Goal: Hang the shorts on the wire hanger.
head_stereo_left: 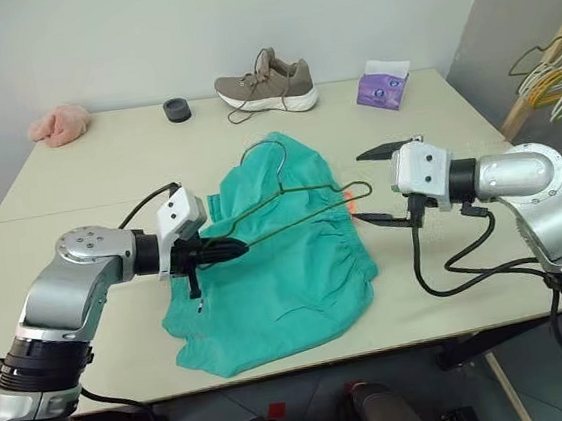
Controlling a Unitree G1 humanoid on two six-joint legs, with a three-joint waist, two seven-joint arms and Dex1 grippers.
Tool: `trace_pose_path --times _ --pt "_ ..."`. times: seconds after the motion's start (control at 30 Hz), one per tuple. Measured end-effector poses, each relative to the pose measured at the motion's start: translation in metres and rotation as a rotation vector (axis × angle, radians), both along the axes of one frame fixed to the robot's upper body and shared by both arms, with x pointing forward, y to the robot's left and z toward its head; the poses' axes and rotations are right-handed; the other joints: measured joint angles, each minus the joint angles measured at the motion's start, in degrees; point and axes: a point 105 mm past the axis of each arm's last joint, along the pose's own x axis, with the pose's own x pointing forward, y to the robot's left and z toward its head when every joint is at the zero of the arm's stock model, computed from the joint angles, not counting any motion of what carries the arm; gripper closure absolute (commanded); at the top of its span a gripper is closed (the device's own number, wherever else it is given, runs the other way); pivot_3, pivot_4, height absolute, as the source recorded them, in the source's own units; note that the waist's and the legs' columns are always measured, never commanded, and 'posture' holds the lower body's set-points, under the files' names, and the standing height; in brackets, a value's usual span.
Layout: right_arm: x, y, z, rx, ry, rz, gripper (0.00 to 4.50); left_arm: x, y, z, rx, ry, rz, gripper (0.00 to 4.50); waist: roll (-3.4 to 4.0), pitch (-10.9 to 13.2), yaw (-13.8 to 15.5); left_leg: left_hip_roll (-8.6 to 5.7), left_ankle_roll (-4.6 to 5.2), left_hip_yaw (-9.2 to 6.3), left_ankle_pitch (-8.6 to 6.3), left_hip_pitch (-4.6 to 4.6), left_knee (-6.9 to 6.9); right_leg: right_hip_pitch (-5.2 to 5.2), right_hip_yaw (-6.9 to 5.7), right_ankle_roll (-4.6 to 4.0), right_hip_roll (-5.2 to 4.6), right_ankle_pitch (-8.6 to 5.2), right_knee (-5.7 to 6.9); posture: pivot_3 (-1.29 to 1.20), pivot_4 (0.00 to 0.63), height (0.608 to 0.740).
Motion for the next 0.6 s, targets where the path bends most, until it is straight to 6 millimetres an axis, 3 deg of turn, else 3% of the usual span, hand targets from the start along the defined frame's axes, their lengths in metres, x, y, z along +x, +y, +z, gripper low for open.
trace_pose_path --times 0.17,0.27,0.6 --pt "0.003 0.014 -0.025 -0.066 0.118 0.055 0.02 -0.004 -0.006 -0.003 0.037 -0.014 -0.055 4.5 0.0 0.0 -0.6 -0.01 0.01 -0.01 0.0 -0.03 0.02 -0.01 0.01 0.0 0.0 0.0 0.02 -0.16 0.094 0.74" --pt "0.01 0.018 -0.027 -0.094 0.159 0.057 0.57 -0.004 -0.006 -0.004 0.049 -0.016 -0.06 4.5 0.0 0.0 -0.7 -0.01 0.01 -0.03 0.0 -0.04 0.02 -0.01 -0.01 0.0 0.0 0.0 0.01 -0.15 0.092 0.74" --pt "0.006 0.022 -0.051 -0.16 0.346 0.073 4.19 -0.006 -0.008 -0.006 0.062 -0.018 -0.086 4.5 0.0 0.0 -0.6 -0.01 0.03 -0.06 -0.01 -0.13 0.05 -0.05 -0.05 0.0 -0.01 0.01 0.0 -0.16 0.094 0.74"
